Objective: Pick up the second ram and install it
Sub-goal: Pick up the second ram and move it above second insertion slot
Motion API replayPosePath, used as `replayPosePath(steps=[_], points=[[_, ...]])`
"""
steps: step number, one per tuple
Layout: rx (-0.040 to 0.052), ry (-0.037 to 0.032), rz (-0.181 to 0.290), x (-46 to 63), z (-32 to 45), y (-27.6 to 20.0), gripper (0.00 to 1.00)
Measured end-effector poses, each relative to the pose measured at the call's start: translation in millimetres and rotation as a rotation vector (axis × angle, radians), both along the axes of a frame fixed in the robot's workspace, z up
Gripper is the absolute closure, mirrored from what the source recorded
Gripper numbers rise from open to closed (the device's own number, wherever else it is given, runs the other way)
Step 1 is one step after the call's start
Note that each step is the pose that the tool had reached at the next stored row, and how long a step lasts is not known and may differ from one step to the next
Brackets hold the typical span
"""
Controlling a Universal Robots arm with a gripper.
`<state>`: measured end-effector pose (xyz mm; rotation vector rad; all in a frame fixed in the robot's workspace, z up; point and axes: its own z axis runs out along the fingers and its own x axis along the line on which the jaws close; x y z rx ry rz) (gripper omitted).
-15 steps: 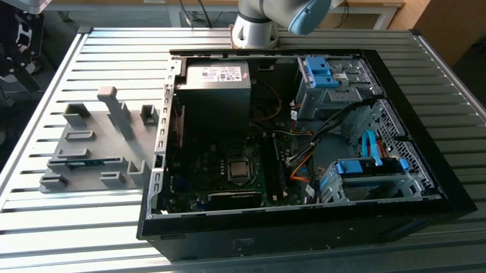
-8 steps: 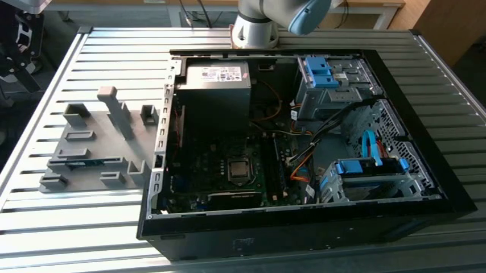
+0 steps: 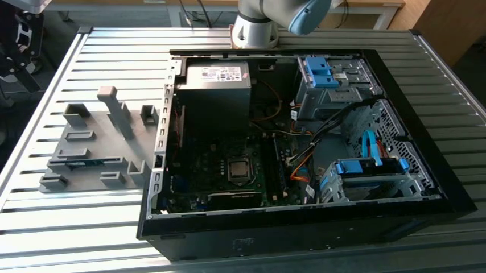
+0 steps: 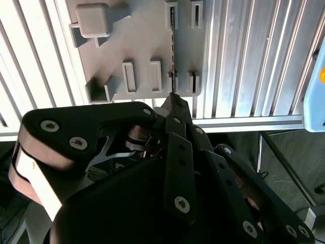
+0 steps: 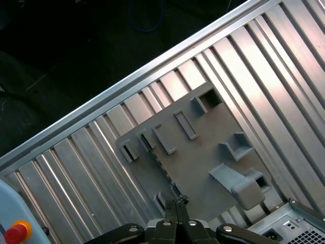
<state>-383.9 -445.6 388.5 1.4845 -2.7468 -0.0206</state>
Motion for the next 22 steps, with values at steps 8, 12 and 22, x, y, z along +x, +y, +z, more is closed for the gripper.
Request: replayPosePath(steps=[8,12,22], points=[[0.0000,0.0000,0.025,0.0,0.0,-0.3,0.89],[0.0000,0.0000,0.042,0.0,0.0,-0.4,0.89],[0.0000,0.0000,0.085,-0.1,0.0,-0.5,0.89]])
